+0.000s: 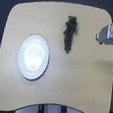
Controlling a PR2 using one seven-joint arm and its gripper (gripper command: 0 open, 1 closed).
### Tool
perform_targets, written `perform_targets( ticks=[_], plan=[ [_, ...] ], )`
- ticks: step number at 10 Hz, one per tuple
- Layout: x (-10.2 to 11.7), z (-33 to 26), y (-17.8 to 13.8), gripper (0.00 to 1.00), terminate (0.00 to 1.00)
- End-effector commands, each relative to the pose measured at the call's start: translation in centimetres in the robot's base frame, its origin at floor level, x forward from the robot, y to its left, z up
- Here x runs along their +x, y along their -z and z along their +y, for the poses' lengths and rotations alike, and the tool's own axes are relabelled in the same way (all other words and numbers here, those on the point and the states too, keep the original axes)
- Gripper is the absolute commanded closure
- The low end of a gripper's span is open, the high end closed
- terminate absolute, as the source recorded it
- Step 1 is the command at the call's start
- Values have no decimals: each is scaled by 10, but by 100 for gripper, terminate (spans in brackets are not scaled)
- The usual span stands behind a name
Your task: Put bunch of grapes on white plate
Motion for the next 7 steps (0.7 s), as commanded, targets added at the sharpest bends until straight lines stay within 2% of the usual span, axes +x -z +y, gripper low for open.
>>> perform_targets(
  ticks=[1,7],
  plan=[
    [0,0,0,0,0],
    [40,70,25,0,0]
  ],
)
